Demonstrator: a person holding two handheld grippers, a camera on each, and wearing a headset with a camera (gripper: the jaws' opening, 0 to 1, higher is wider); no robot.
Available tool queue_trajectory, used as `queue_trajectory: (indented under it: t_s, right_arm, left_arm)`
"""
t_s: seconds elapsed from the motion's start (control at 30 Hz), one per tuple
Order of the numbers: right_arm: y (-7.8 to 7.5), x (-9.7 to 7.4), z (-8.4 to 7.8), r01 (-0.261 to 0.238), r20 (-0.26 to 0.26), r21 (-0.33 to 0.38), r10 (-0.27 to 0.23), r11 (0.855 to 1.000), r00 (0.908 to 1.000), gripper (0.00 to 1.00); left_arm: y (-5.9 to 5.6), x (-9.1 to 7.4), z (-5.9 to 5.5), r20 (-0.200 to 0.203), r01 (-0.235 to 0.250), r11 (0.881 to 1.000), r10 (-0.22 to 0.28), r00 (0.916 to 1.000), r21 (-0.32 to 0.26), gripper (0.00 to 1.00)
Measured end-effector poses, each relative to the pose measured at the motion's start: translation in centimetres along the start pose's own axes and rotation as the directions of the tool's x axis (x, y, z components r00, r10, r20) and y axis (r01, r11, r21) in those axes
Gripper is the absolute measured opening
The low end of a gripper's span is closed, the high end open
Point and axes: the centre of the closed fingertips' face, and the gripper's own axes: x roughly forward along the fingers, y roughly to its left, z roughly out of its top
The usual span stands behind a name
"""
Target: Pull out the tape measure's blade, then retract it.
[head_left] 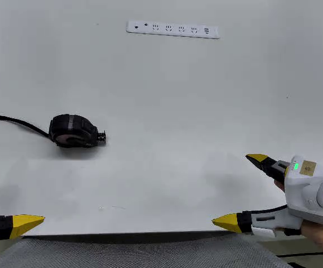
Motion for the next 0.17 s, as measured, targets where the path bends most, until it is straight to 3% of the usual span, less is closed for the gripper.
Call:
queue_trajectory:
  t_s: [0.17]
  right_arm:
    - [-0.05,-0.06,-0.06,0.002,0.0,-0.001,-0.002,1.0,1.0,0.99]
  left_arm:
    - [0.0,-0.02,-0.02,0.0,-0.002,1.0,0.002,1.0,0.003,0.98]
